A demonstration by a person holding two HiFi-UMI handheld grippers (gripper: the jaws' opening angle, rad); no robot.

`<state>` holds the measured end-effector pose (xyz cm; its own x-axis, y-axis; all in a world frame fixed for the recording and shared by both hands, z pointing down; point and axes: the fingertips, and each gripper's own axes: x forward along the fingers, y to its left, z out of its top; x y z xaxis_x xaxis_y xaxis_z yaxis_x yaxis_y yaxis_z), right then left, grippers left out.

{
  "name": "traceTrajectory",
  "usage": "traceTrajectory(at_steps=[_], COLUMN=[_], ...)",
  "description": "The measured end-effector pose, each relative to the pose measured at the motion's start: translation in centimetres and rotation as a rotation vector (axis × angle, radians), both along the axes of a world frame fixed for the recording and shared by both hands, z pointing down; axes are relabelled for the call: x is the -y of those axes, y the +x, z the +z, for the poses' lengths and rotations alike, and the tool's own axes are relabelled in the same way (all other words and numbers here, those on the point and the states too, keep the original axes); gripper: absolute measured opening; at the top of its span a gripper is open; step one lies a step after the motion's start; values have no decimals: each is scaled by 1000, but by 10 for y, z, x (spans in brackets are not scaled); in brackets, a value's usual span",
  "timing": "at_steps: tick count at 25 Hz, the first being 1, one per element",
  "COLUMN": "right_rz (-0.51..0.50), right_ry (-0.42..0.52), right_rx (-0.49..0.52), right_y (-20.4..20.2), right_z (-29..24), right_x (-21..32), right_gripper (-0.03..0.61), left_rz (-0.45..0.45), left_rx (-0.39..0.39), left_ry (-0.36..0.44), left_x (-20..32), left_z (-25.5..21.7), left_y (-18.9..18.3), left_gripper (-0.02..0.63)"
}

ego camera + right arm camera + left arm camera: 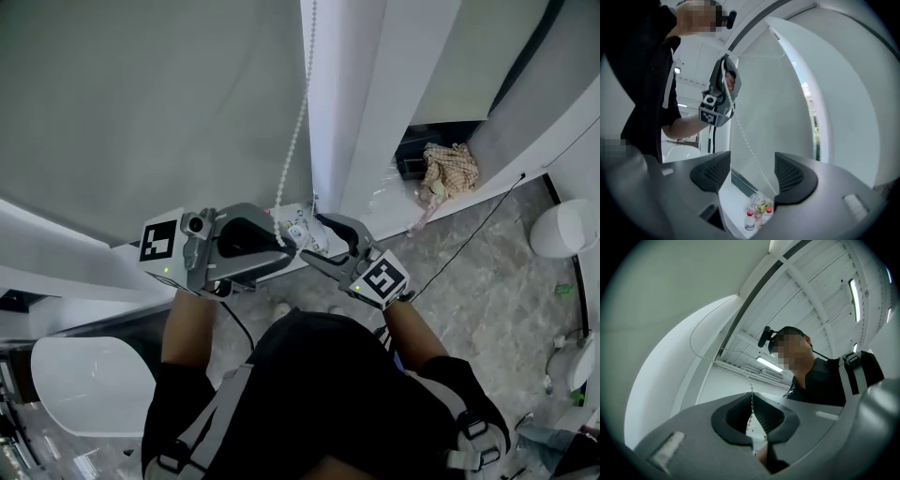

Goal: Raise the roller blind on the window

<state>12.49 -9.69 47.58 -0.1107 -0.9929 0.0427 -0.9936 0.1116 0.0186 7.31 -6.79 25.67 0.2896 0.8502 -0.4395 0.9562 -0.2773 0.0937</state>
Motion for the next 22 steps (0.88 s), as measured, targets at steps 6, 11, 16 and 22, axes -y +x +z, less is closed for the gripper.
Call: traceTrajectory(at_steps=[6, 11, 16, 22], right_rz=[-127, -167, -240, -367], right_ry=[-62, -105, -178, -297], right_rx=[-118, -99, -23, 48], right_y=[-24, -42, -55, -80], right_z=[26, 40, 62, 93], right_x=[47, 54, 35, 2], right_gripper=[253, 15, 3, 3], left_rz=[55, 5, -85, -105], left_rx=[-36, -56, -12, 57], left_ry=[-44, -17, -22, 10], left_x=[4, 13, 30, 25], left_z=[-21, -23, -9, 20], left_y=[-31, -39, -13, 21], left_gripper=[11, 12, 12, 12])
